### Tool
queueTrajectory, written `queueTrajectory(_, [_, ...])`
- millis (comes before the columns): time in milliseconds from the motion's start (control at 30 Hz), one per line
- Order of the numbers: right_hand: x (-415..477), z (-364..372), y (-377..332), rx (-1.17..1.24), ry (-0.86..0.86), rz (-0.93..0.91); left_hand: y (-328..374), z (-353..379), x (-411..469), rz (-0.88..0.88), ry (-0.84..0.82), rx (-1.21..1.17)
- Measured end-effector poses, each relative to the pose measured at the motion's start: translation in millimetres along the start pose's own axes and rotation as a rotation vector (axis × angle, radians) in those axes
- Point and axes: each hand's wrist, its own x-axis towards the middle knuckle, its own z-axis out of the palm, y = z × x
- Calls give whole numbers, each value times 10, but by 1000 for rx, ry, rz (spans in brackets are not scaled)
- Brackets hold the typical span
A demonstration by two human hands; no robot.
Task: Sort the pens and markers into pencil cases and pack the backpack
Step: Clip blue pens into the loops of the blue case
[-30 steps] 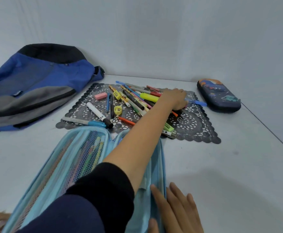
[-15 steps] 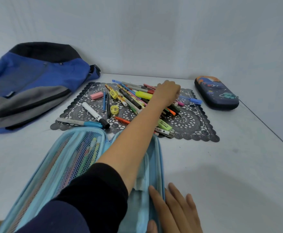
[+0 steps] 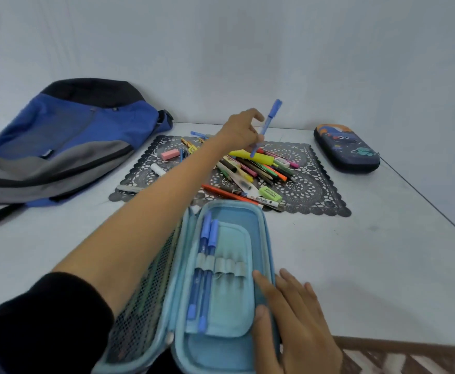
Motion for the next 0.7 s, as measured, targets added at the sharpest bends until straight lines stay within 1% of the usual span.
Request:
queueTrajectory(133, [-15,-60,-84,2,-18,110,27,-158,-354,-37,-139,-115])
queueTrajectory(200, [-29,-74,-109,10,-33,145,45,-219,-519,-83,-203,-205])
queueTrajectory(333, [-43,-108,-151,25,-58,191,89,-311,-820,-205,-269,-345])
queueTrajectory(400, [-50,-119,-158,9,-83,194,113,-354,-955,-236,-301,-388])
queueTrajectory(567, [-70,-124,-140,47,-106,202,202,-483,-1330,-244,-422,-413])
queueTrajectory(700, [-93,-130,-142,58,-134,222,191,-529,-1562,-220,-474,-412])
